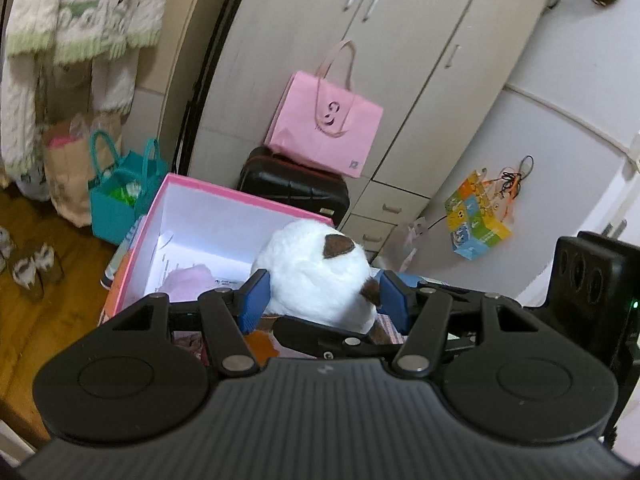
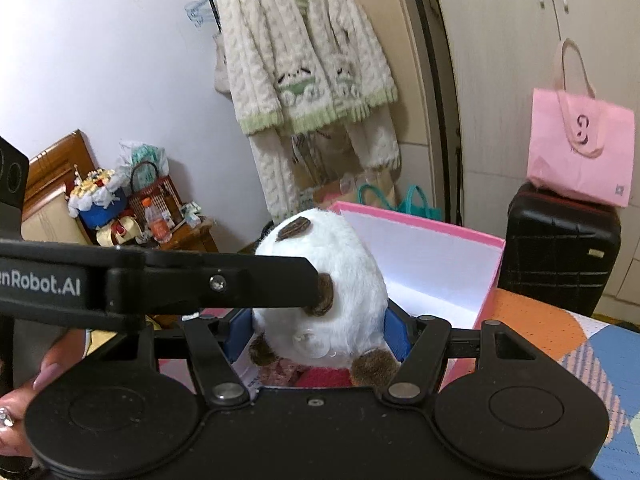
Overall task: Organize soft objects
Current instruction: 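Lift and carry the white-and-brown plush over the pink box, then open both grippers to drop the white-and-brown plush into the box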
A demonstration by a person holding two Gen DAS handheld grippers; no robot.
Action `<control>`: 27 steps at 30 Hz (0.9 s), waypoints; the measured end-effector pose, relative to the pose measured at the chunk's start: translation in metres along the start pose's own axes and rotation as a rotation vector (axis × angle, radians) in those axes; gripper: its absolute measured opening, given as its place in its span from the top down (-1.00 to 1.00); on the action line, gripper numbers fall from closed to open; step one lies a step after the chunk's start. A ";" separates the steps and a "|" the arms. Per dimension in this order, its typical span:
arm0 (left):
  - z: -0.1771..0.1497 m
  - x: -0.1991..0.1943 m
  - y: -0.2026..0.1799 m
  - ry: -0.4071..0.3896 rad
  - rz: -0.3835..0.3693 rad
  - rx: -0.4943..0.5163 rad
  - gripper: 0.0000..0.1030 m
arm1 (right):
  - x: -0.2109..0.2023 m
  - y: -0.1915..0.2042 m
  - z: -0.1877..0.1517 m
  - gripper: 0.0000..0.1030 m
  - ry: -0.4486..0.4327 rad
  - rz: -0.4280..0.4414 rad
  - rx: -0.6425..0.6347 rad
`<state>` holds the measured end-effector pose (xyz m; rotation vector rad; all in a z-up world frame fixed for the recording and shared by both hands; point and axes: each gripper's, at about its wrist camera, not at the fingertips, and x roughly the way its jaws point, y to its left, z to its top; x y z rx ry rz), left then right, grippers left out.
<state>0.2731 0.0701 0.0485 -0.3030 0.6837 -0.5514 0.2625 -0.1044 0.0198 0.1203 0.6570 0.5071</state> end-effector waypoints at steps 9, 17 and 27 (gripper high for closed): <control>-0.003 0.027 0.031 0.041 0.026 -0.035 -0.13 | 0.040 -0.009 0.003 -0.39 0.079 -0.004 -0.004; -0.007 0.039 0.038 0.065 0.045 -0.034 -0.13 | 0.051 -0.008 -0.002 -0.46 0.085 -0.039 -0.057; -0.020 0.018 0.014 0.044 0.084 0.071 -0.24 | 0.016 -0.002 -0.011 -0.61 0.047 -0.114 -0.127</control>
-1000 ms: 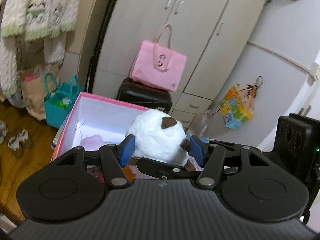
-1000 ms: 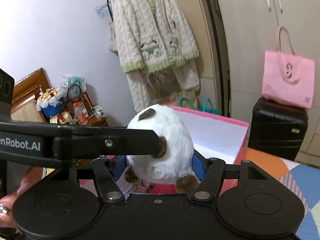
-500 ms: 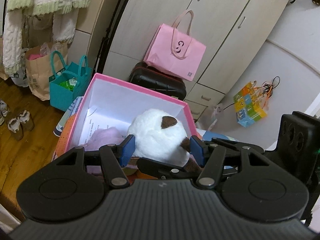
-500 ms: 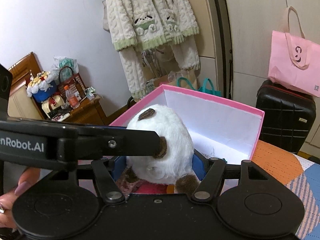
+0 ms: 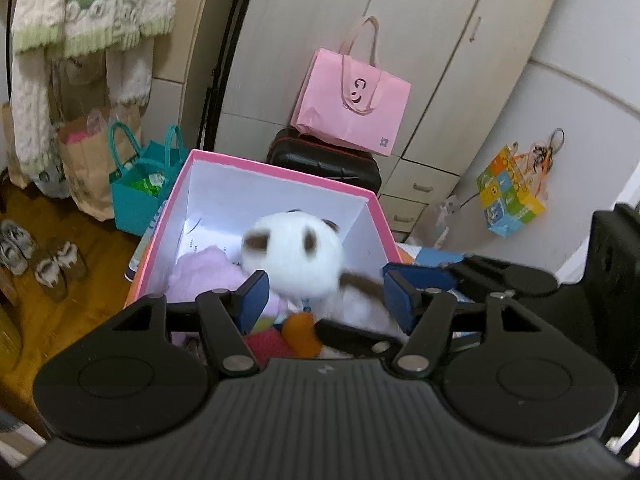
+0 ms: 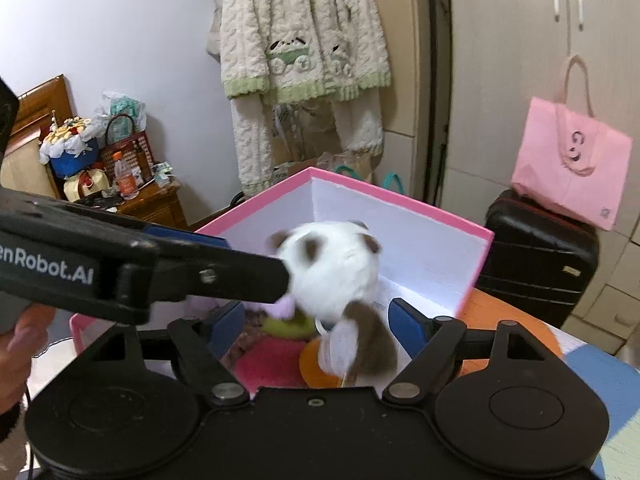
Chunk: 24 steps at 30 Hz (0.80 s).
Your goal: Organize soft objects
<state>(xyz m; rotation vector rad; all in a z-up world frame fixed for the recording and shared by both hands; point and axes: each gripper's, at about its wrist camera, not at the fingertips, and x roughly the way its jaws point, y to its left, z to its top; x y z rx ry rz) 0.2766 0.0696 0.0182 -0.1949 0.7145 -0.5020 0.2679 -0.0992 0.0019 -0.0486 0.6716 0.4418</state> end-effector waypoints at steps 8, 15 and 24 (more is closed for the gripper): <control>-0.019 -0.032 -0.028 -0.007 0.017 0.107 -0.25 | -0.050 0.001 -0.023 -0.61 -0.054 -0.034 -0.007; -0.033 -0.065 -0.058 -0.034 0.024 0.182 -0.26 | -0.089 0.015 -0.038 -0.62 -0.069 -0.085 -0.039; -0.052 -0.097 -0.087 -0.069 0.007 0.254 -0.48 | -0.139 0.020 -0.058 -0.67 -0.128 -0.111 -0.009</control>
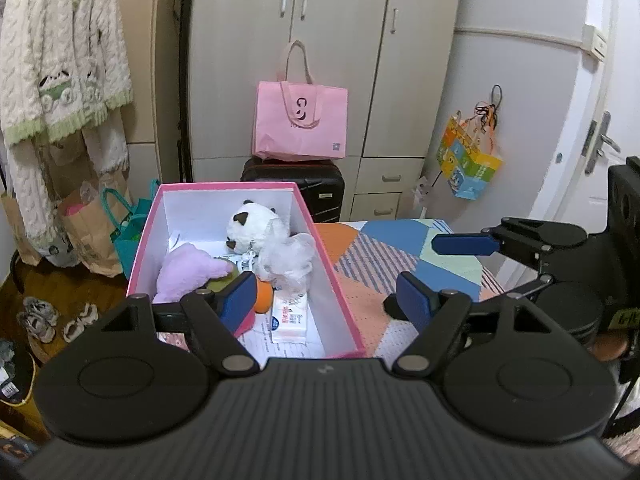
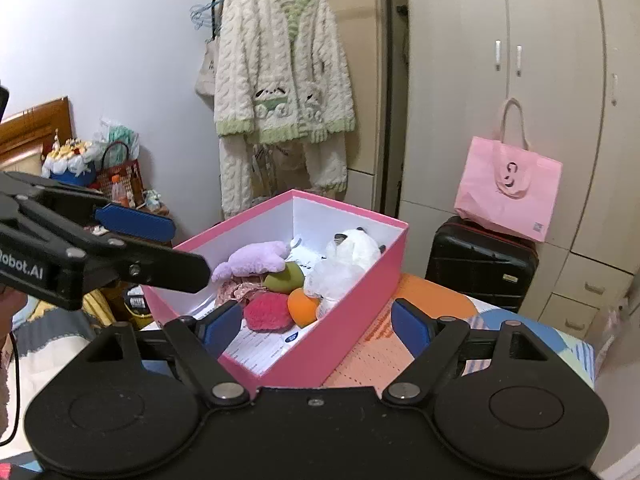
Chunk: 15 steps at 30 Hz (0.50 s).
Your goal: Organize soft objects
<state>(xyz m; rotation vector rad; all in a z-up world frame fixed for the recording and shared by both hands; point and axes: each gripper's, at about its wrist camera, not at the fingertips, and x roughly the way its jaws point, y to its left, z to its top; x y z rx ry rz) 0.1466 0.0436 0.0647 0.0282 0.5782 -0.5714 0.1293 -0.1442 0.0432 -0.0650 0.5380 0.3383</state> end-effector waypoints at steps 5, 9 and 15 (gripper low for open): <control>-0.009 -0.013 -0.015 -0.007 -0.018 0.022 -0.52 | -0.021 -0.001 -0.011 -0.81 -0.015 -0.037 0.015; -0.017 -0.018 -0.023 -0.010 -0.027 0.031 -0.67 | -0.036 -0.002 -0.020 -0.95 -0.014 -0.088 0.037; -0.026 -0.021 -0.032 -0.017 -0.031 0.024 -0.88 | -0.054 0.005 -0.035 -0.97 0.010 -0.194 0.032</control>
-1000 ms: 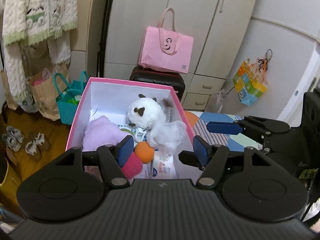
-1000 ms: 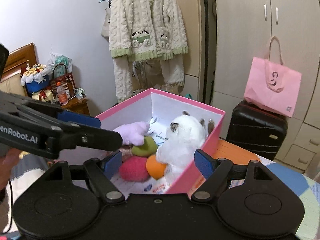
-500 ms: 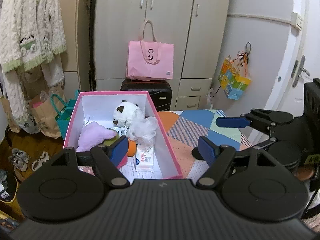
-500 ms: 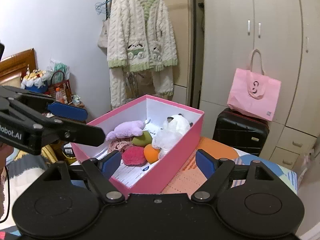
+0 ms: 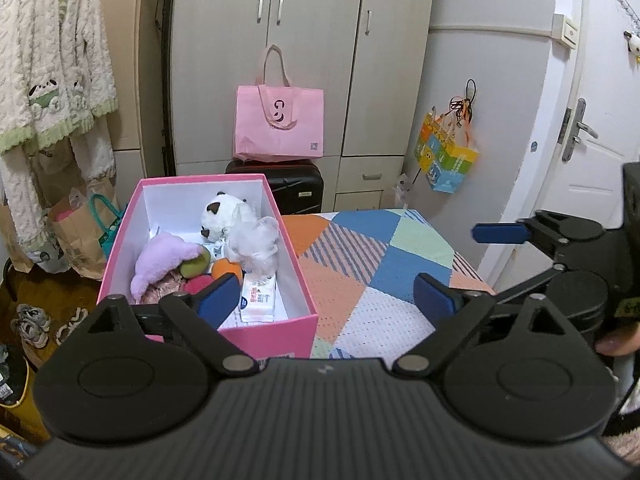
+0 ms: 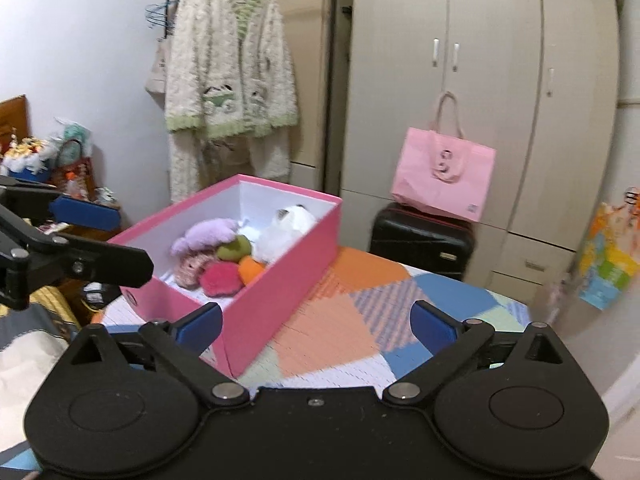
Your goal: Organize soft objects
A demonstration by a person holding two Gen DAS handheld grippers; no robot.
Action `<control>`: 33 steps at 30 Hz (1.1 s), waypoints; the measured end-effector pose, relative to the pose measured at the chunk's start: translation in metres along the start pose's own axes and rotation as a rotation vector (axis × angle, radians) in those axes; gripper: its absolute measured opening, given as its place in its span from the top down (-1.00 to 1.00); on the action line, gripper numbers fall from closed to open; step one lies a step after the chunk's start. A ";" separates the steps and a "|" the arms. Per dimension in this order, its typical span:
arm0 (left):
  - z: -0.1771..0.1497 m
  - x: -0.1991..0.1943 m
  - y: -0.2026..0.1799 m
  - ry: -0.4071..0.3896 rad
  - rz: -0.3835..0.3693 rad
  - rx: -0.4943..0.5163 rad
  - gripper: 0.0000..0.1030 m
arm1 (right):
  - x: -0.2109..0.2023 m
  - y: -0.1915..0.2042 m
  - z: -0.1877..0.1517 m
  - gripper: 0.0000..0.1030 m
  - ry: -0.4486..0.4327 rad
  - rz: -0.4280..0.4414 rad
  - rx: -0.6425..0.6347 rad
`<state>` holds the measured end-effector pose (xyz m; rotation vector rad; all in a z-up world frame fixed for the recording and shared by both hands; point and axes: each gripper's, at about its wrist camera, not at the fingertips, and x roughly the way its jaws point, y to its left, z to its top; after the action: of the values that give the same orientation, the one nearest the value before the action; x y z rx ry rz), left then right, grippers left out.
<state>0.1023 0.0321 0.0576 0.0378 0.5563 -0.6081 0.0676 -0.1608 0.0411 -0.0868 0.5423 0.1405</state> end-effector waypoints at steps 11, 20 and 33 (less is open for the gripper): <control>-0.022 0.019 -0.014 0.066 0.114 -0.015 -1.00 | -0.022 -0.024 -0.028 -0.98 -0.037 -0.024 0.177; -0.032 0.032 -0.026 0.049 0.234 0.025 -1.00 | -0.017 -0.023 -0.038 -0.97 -0.081 -0.115 0.164; -0.045 0.013 -0.038 -0.070 0.294 -0.003 -1.00 | -0.045 0.007 -0.049 -0.98 -0.101 -0.261 0.118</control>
<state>0.0687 0.0025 0.0171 0.0937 0.4723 -0.3212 0.0031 -0.1645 0.0225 -0.0347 0.4327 -0.1411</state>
